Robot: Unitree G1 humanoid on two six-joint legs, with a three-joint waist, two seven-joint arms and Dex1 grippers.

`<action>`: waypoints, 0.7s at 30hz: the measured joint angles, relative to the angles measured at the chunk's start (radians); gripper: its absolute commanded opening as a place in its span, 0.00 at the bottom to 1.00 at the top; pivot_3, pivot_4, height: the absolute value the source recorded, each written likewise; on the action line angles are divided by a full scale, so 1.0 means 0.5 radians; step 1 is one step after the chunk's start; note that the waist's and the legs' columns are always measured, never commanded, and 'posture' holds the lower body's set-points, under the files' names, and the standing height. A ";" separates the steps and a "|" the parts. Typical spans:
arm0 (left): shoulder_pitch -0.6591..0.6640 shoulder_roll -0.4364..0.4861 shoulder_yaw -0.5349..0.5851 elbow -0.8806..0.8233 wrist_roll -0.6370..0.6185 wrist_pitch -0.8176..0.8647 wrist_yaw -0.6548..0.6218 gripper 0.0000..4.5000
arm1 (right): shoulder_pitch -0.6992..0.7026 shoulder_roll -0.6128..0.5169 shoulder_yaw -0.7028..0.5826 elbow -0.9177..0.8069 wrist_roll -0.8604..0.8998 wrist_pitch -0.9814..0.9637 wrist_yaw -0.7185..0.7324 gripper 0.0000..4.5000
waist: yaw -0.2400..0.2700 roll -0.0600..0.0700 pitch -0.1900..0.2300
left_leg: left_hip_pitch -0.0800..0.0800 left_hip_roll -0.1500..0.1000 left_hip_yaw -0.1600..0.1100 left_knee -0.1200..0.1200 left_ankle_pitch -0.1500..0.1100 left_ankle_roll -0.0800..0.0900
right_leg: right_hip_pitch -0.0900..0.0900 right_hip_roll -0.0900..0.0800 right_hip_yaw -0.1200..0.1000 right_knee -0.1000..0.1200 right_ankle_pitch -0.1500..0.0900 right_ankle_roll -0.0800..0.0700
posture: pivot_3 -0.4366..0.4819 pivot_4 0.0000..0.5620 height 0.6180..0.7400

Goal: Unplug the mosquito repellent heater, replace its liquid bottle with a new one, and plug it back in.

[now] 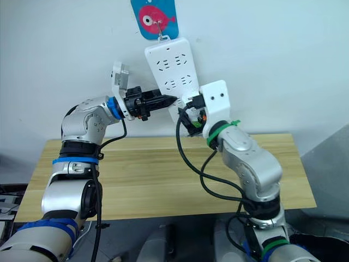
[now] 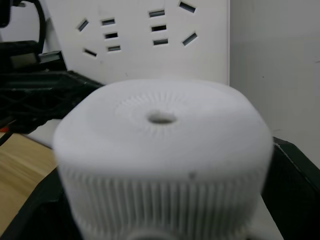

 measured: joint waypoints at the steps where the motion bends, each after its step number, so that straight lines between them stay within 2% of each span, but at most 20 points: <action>1: -0.004 -0.001 -0.002 0.010 -0.003 -0.007 -0.002 0.32 | 0.012 0.000 -0.026 -0.054 0.024 0.059 0.006 0.99 | -0.001 0.000 0.000 | 0.000 0.000 -0.001 -0.001 0.000 0.000 | 0.000 0.000 -0.001 -0.001 0.000 0.000 | 0.33 0.45 1.00; 9: -0.025 -0.001 -0.014 0.074 -0.003 -0.053 -0.003 0.32 | 0.042 -0.073 -0.331 -0.462 0.257 0.526 0.144 0.99 | -0.002 0.000 0.000 | 0.000 0.000 -0.002 0.000 -0.002 0.004 | 0.001 0.002 0.000 -0.003 0.000 0.000 | 0.32 0.46 1.00; 11: -0.030 0.000 -0.016 0.088 -0.003 -0.070 -0.013 0.32 | 0.049 -0.101 -0.427 -0.528 0.323 0.598 0.210 0.91 | -0.002 0.000 0.000 | 0.000 0.000 -0.001 0.000 -0.002 0.004 | 0.002 0.002 0.000 -0.003 0.000 0.000 | 0.32 0.46 1.00; 15: -0.045 0.002 -0.019 0.130 0.000 -0.106 -0.019 0.32 | 0.107 -0.178 -0.580 -0.589 0.484 0.670 0.389 0.62 | -0.003 0.000 0.000 | 0.000 0.000 -0.001 0.000 -0.002 0.004 | 0.002 0.003 0.000 -0.003 0.000 0.000 | 0.32 0.46 1.00; 19: -0.062 0.004 -0.028 0.177 0.014 -0.161 -0.011 0.32 | 0.109 -0.208 -0.593 -0.578 0.557 0.663 0.451 0.30 | -0.004 0.000 0.000 | 0.001 0.000 -0.001 0.000 -0.001 0.004 | 0.002 0.003 0.000 -0.003 0.000 0.000 | 0.33 0.46 1.00; 21: -0.063 0.008 -0.027 0.188 0.026 -0.191 0.012 0.46 | 0.109 -0.208 -0.588 -0.558 0.568 0.646 0.462 0.12 | -0.004 0.000 0.000 | 0.001 0.000 -0.001 0.000 -0.001 0.004 | 0.003 0.003 0.000 -0.003 0.000 0.000 | 0.35 0.46 1.00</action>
